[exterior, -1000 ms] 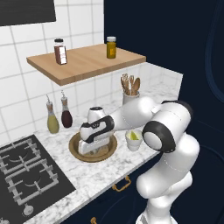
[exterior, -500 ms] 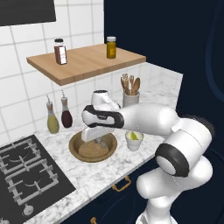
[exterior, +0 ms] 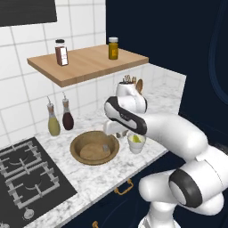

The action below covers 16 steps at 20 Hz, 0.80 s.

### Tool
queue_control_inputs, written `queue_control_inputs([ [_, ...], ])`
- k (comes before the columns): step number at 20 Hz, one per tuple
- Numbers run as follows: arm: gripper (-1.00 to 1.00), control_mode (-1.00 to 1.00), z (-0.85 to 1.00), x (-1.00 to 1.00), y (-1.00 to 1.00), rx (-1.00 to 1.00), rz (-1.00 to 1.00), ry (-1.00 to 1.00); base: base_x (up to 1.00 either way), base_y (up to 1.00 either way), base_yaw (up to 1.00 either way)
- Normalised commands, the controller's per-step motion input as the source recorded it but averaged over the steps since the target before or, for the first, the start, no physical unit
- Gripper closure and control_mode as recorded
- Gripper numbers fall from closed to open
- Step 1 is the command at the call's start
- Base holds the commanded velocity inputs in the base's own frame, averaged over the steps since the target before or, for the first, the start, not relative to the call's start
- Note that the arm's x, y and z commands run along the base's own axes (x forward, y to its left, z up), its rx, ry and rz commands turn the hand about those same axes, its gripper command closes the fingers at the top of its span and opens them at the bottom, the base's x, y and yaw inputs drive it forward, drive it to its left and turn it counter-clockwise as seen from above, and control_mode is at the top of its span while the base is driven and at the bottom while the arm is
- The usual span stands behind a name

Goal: Grab a lemon wedge from the fridge and one ice cube from the ice bowl, and put them in the glass of lemonade.

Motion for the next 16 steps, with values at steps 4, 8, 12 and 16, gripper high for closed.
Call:
queue_control_inputs([
  [4,1.0,-1.0,0.03,0.0,-0.96,-0.03,-0.33,0.0,0.0,0.0,0.0],
  [8,1.0,-1.0,0.03,0.24,-0.53,0.0,-0.24,0.0,0.0,0.0,0.0],
  [12,1.0,-1.0,0.0,0.59,-0.04,0.0,-0.11,0.0,0.0,0.0,0.0],
  [16,1.0,-1.0,-0.11,0.56,-0.14,0.0,-0.07,0.0,0.0,0.0,0.0],
])
